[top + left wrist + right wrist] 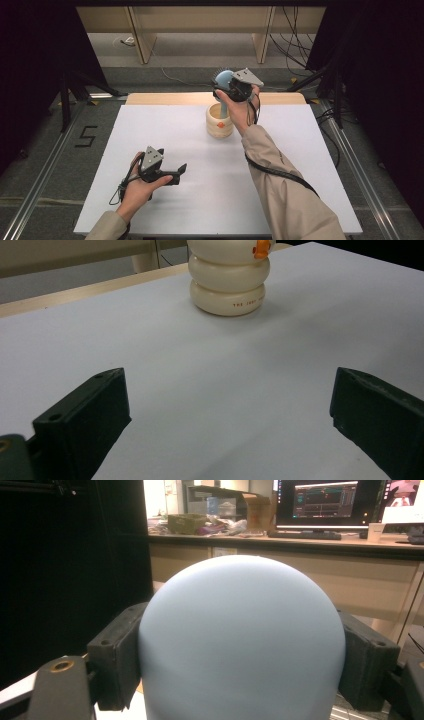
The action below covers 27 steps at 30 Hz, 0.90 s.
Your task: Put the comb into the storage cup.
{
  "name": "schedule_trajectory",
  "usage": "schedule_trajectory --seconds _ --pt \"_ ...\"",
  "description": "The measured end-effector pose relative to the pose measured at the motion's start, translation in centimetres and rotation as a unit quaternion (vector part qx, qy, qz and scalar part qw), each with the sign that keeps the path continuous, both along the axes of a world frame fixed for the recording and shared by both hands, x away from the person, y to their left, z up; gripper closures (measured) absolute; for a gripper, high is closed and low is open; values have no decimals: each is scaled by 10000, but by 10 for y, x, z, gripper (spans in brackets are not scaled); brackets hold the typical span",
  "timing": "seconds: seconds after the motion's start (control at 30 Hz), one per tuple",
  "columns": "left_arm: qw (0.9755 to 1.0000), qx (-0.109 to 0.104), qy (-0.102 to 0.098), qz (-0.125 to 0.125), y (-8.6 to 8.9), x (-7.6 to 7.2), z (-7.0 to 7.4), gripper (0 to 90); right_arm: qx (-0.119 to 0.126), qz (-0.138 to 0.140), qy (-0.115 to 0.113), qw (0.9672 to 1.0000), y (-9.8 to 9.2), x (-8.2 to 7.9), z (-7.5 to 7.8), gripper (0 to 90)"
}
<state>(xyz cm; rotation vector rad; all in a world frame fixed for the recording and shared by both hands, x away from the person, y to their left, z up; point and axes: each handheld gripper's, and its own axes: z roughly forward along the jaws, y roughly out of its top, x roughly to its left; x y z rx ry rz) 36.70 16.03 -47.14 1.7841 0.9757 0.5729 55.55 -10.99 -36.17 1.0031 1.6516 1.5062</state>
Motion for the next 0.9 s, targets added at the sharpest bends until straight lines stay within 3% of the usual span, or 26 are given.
schedule_trajectory --seconds 0.9 --pt "10000 1 2 -20 0 0 0 20 -32 -23 40 10000 1 1 -7 207"
